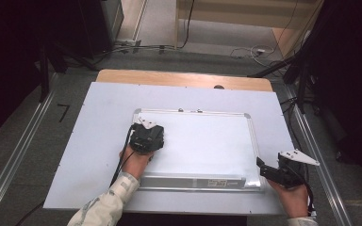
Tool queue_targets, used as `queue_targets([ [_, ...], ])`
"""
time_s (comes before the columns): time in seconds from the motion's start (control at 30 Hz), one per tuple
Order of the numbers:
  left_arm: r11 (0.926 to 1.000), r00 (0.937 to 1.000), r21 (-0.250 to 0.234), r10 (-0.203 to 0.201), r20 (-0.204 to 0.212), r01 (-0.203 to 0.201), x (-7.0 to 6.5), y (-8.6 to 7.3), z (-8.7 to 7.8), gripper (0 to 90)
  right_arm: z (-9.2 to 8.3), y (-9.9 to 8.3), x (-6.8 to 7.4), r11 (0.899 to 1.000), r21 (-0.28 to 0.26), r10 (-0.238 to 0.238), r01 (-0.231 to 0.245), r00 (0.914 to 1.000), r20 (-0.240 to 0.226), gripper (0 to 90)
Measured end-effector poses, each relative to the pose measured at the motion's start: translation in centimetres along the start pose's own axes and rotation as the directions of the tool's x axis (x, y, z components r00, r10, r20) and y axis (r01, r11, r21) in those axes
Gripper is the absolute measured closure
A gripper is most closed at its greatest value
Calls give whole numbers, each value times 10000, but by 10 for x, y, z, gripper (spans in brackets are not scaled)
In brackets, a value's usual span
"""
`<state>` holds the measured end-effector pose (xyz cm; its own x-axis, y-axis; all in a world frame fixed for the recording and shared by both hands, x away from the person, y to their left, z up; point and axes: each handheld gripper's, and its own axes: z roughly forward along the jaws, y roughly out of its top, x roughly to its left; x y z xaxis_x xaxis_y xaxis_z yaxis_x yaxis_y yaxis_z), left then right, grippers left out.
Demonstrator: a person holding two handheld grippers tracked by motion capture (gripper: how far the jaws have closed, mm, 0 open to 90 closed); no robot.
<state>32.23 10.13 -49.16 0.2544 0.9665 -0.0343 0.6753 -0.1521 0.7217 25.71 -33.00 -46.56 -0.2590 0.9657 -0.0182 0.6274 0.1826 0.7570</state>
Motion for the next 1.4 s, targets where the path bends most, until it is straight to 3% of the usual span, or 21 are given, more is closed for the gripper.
queue_targets([
  [0.1, 9978, 9995, -589, -307, 4, 307, 5, 6, -12, 397, 0, 0, 0, 10000, -2, -13, 13, 10000, 4, 161],
  [0.27, 9922, 9971, -988, -762, 79, 766, 13, 14, -27, 397, -1, 0, 1, 10000, -15, 7, -7, 10000, 6, 161],
  [0.4, 9860, 9929, -1165, -1184, 110, 1189, 20, 17, -36, 396, -1, 0, 0, 10000, -19, 19, -19, 10000, -12, 161],
  [0.6, 9847, 9919, -1201, -1267, 45, 1263, 22, 14, -45, 395, -1, 0, 1, 10000, -33, 22, -22, 10000, -26, 161],
  [1.07, 9747, 9857, -1708, -1567, -613, 1443, 10, -13, -70, 391, -2, 1, 2, 10000, -72, -41, 40, 10000, -43, 161],
  [1.23, 9783, 9858, -1606, -1458, -837, 1311, 5, -26, -69, 390, -1, 1, 2, 10000, -82, -50, 49, 10000, -65, 161],
  [1.4, 9761, 9817, -1462, -1735, -787, 1608, 3, -39, -65, 389, -1, 2, 3, 10000, -67, -62, 62, 10000, -48, 161],
])
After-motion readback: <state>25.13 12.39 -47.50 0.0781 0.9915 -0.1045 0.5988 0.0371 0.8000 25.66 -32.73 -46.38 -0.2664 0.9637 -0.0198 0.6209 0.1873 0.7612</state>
